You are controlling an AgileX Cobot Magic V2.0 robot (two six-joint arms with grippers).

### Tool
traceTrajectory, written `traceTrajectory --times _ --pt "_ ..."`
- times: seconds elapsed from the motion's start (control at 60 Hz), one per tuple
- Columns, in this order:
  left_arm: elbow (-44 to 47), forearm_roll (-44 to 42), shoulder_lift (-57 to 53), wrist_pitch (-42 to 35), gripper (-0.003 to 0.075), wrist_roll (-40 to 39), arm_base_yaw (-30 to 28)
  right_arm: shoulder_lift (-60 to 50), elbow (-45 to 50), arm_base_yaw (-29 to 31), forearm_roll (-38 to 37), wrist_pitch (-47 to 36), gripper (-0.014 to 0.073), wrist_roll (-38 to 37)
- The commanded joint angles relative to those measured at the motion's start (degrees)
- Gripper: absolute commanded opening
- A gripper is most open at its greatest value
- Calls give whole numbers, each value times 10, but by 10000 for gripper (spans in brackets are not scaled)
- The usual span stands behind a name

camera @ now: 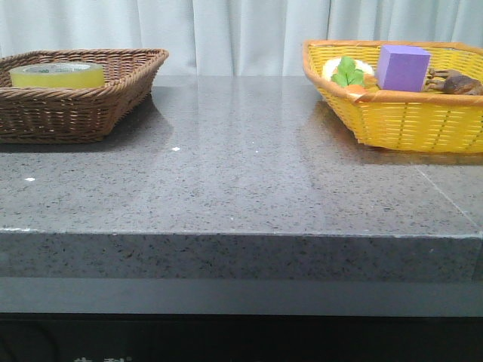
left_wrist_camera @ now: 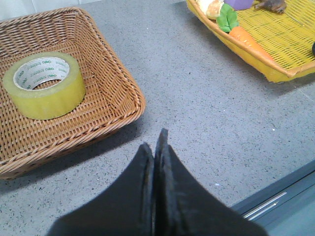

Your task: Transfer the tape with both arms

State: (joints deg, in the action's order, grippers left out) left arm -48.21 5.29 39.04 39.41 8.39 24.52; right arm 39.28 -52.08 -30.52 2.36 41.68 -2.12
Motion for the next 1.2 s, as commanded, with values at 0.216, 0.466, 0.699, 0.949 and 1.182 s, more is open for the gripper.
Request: traceTrajectory --times 0.216,0.466,0.699,0.949,1.182 --pt "-14 9 -1 -48 -20 -4 4 -2 -13 3 -6 -39 -66 0" --pt "10 10 -14 -65 -20 -4 4 -2 -13 3 -6 -39 -66 0" --pt "116 11 -78 -130 -20 -4 -66 -1 -13 3 -6 -39 -66 0" --pt "238 10 -195 -250 -20 -4 -136 -1 -13 3 -6 -39 -66 0" --pt "341 10 -308 -311 -20 -4 -165 -1 -13 3 -6 -39 -66 0"
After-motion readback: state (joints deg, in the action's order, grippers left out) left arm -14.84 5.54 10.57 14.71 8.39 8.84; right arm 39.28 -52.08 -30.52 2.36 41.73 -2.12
